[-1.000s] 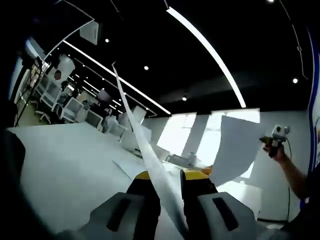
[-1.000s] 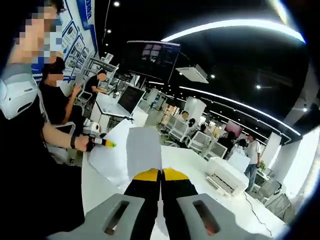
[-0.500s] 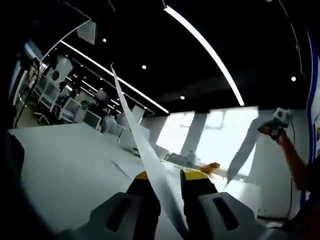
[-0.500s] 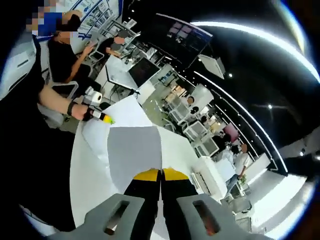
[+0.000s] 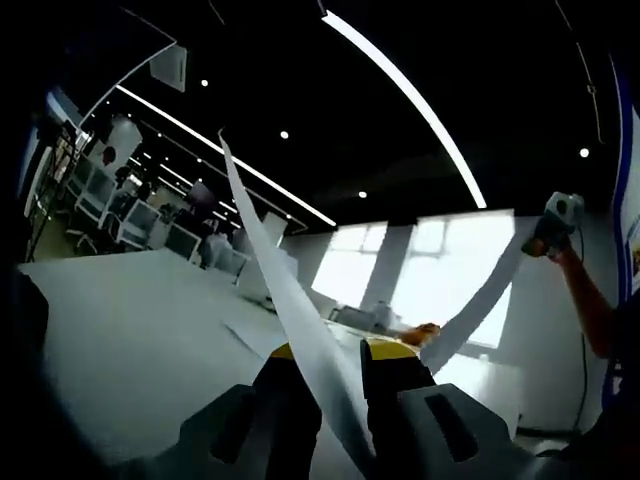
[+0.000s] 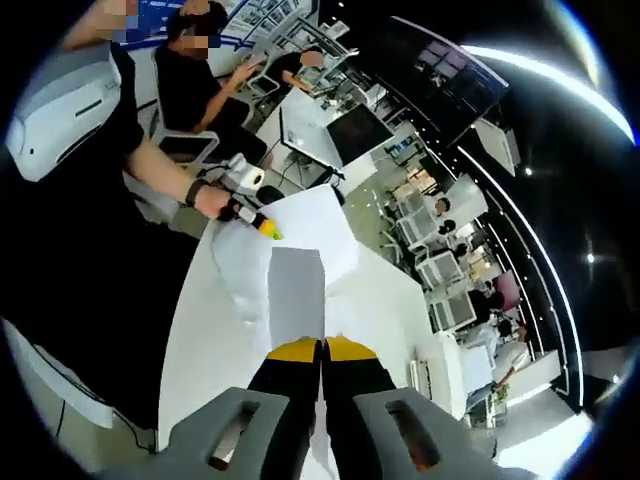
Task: Organize the stack of printing papers by aligning and flattening the scattered papers on the table
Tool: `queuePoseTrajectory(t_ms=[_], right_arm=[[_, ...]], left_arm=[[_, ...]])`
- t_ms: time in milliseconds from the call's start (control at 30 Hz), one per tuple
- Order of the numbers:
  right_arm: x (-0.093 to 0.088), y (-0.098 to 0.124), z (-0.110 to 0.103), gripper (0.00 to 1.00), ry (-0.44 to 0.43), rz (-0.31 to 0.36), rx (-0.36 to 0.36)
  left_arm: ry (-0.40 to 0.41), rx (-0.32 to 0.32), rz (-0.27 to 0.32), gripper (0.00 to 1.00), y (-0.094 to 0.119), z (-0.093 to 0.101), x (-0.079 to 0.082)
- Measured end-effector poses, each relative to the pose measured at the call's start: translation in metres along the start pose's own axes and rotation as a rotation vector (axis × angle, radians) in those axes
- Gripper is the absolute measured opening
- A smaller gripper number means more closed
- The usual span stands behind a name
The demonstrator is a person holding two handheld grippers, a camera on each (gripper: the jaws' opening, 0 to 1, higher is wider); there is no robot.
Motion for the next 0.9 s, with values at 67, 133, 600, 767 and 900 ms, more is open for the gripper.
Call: queuePoseTrajectory(t_ms=[67,133,600,767,900], right_arm=[[-0.001,0.000,0.001,0.00,-0.005,-0.016,0.009],[-0.003,-0.001,0.001,0.00,-0.006,-0.025,0.006],[-0.003,-0.003,0.000,0.00,0.023,-0.078,0.004],[0.003,0.003,0.000,0.00,0.045,-0.075,0.003],[0.010,0.006,0.001,0.00,0.049,-0.049,0.003]], left_arm=[[0.001,-0.003,0.005,0.18,0.001,0.000,0.001],[0.004,-0.005,0.011,0.18,0.001,-0.001,0.002],[0.003,-0.006,0.008,0.18,-0.001,-0.001,-0.001],[-0.002,-0.005,0.001,0.18,-0.002,0.000,-0.002],[-0.001,-0.004,0.002,0.18,-0.002,0.000,-0.002]])
Point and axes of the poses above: the point that each gripper's makers call its tool centre point, and the gripper's own axes: y roughly backward along the fingers, z roughly to its right, x roughly out of its top, the point moved 5 cm from there along y, roughly backward along the fingers, and after that the axes turned 6 degrees about y, right-handed, at the moved point
